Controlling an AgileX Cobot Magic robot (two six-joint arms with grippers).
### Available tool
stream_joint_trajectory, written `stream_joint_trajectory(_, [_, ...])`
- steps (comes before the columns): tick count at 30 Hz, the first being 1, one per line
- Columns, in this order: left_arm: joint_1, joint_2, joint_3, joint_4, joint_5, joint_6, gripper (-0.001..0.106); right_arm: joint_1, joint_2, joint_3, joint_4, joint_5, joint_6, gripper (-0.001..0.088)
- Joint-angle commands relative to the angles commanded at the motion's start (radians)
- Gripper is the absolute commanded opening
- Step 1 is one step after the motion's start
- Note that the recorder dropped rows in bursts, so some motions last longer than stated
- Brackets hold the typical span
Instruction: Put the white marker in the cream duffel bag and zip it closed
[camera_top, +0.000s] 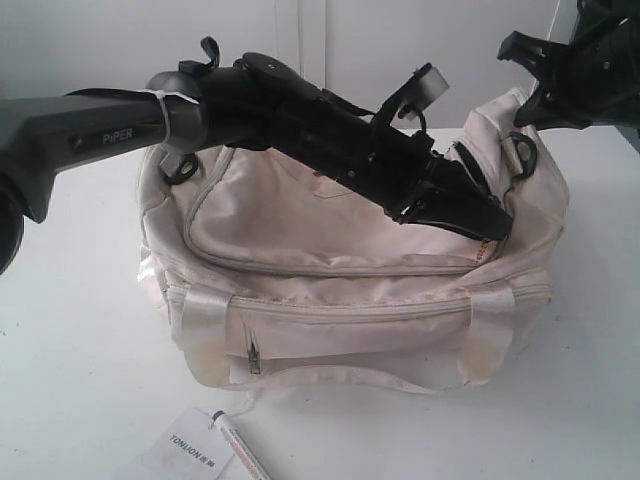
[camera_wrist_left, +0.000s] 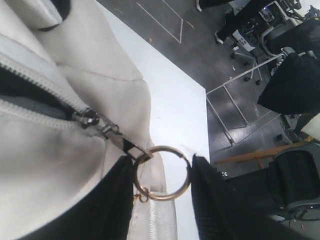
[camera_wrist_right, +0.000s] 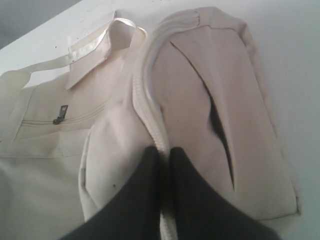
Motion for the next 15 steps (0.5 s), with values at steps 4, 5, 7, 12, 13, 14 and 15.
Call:
stream_joint_trajectory(4, [-0.004,0.000,0.000,0.028,-0.009,0.002,0.000,0.000,0.000,0.000,0.000,-0.006,0.011,0.0000])
stream_joint_trajectory(5, [-0.009,-0.002,0.000,0.047,-0.025,0.010,0.000,0.000,0.000,0.000,0.000,-0.006,0.011,0.0000])
stream_joint_trajectory(7, [-0.025,-0.011,0.000,0.115,-0.078,0.025,0.000,0.000,0.000,0.000,0.000,-0.006,0.019,0.0000])
stream_joint_trajectory(12, [-0.080,-0.039,0.000,0.284,-0.218,0.025,0.000,0.000,0.000,0.000,0.002,-0.006,0.018,0.0000])
stream_joint_trajectory(13, [-0.089,-0.047,0.000,0.316,-0.246,0.025,0.000,0.000,0.000,0.000,0.002,-0.006,0.018,0.0000])
stream_joint_trajectory(14, [-0.098,-0.056,0.000,0.340,-0.273,0.025,0.000,0.000,0.000,0.000,0.002,-0.006,0.018,0.0000])
stream_joint_trajectory(15, [-0.103,-0.063,0.000,0.367,-0.299,0.025,0.000,0.000,0.000,0.000,0.002,-0.006,0.018,0.0000])
